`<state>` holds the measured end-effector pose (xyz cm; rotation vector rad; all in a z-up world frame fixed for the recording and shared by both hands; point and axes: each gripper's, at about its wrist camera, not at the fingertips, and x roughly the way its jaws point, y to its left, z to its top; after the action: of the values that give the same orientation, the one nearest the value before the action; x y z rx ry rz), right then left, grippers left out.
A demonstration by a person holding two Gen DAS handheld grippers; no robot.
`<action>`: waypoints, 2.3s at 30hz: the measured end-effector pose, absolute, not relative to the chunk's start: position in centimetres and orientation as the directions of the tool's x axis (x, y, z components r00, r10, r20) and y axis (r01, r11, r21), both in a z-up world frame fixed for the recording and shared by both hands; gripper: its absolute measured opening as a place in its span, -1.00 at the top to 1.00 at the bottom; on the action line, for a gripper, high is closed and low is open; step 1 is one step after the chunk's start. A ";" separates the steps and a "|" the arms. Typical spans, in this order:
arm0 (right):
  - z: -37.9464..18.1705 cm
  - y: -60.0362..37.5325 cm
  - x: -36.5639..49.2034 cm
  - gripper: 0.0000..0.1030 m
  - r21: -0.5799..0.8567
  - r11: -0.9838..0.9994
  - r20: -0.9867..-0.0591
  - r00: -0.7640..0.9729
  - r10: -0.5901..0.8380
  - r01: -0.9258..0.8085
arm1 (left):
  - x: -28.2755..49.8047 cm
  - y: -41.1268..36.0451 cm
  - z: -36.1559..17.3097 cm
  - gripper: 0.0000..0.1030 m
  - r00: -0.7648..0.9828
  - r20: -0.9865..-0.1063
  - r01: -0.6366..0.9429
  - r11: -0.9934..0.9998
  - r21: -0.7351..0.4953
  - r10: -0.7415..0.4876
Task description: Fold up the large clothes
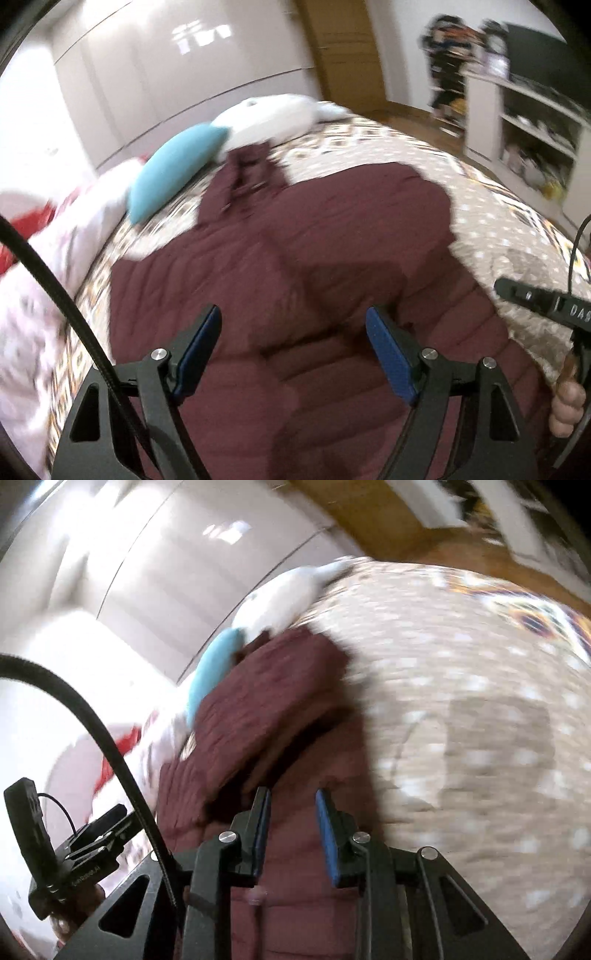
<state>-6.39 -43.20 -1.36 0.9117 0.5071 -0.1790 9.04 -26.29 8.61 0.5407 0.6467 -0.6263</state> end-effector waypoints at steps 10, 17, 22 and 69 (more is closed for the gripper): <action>-5.6 -46.9 -10.1 0.54 0.821 0.453 -0.448 0.884 0.134 0.348 | 10.4 -39.6 6.3 -0.56 0.582 -0.729 0.744 0.598 0.299 -0.360; -5.9 -46.4 -9.7 0.54 0.824 0.453 -0.445 0.883 0.148 0.340 | 11.3 -42.4 3.7 0.89 0.595 -0.755 0.732 0.574 0.366 -0.278; -6.2 -46.7 -9.4 0.55 0.821 0.455 -0.450 0.881 0.146 0.344 | 14.2 -38.1 7.5 0.96 0.615 -0.724 0.664 0.699 0.264 -0.311; 7.9 -28.7 11.6 0.09 0.512 0.855 -0.630 0.710 0.314 0.076 | 21.2 -0.4 5.1 -0.36 0.556 -0.751 0.272 0.931 -0.243 -0.358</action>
<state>11.62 -28.69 7.89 0.5412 0.7792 0.1394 21.22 -0.37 5.13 -0.1024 0.9088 -0.3726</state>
